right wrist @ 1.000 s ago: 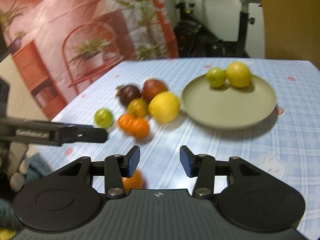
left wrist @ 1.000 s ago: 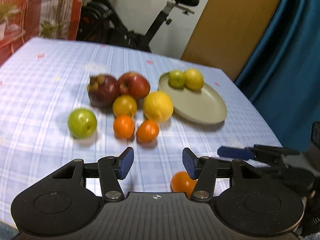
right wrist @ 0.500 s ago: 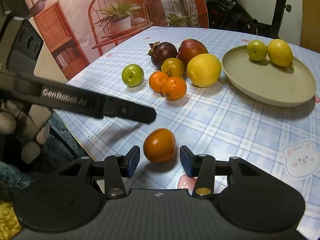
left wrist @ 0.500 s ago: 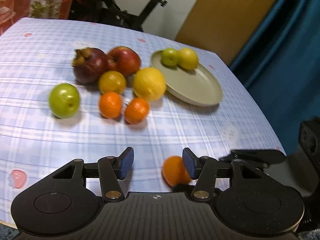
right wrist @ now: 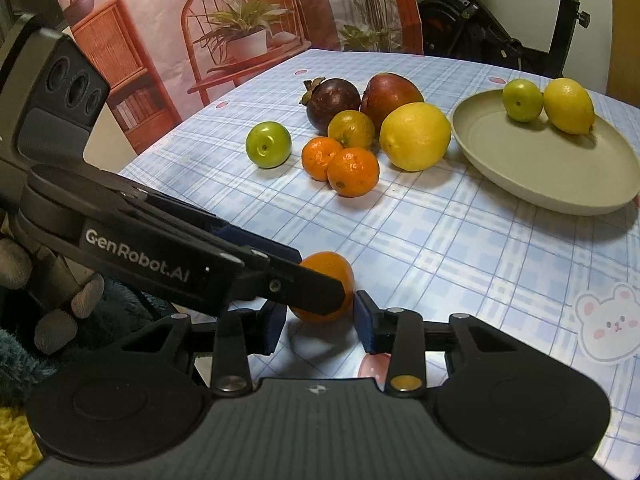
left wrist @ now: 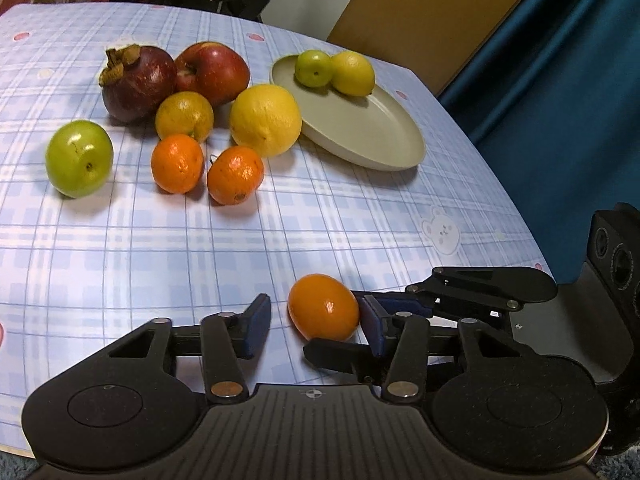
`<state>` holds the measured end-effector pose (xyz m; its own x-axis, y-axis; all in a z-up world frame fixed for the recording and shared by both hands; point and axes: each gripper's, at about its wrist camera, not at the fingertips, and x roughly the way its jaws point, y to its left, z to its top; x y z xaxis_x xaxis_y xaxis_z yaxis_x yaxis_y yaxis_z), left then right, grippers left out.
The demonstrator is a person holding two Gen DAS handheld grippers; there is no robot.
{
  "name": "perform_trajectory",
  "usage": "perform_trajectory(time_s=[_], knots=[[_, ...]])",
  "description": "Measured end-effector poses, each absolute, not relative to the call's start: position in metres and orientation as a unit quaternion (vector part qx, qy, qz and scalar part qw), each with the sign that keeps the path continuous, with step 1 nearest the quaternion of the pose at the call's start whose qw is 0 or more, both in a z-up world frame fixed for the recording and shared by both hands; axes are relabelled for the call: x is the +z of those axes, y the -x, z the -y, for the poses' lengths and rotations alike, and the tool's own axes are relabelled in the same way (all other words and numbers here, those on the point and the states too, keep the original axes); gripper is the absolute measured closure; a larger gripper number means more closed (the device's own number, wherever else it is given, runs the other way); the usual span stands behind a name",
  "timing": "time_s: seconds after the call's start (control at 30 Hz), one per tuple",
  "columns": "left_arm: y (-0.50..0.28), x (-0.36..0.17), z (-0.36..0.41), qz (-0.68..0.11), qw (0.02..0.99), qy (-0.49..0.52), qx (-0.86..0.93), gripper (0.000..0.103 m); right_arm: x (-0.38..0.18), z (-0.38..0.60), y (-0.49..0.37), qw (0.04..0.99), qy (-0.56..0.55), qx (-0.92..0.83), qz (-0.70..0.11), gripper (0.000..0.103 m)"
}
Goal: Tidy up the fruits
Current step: 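Grasp the orange tangerine with the left gripper, then place the tangerine on the plate and open the left gripper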
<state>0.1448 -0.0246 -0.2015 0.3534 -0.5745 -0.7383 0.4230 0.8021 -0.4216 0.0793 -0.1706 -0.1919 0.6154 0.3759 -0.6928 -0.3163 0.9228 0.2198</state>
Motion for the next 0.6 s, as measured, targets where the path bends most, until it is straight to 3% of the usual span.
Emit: perform_trajectory(time_s=[0.07,0.6], knots=[[-0.145,-0.202,0.025,-0.479,0.817,0.084,-0.310,0.062,-0.192,0.170,-0.079,0.898,-0.038,0.192,-0.394,0.064],[-0.174,-0.150,0.066,-0.387,0.858,0.006,-0.338,0.062,-0.153,0.200,-0.092,0.934,-0.057,0.148,-0.321,0.064]])
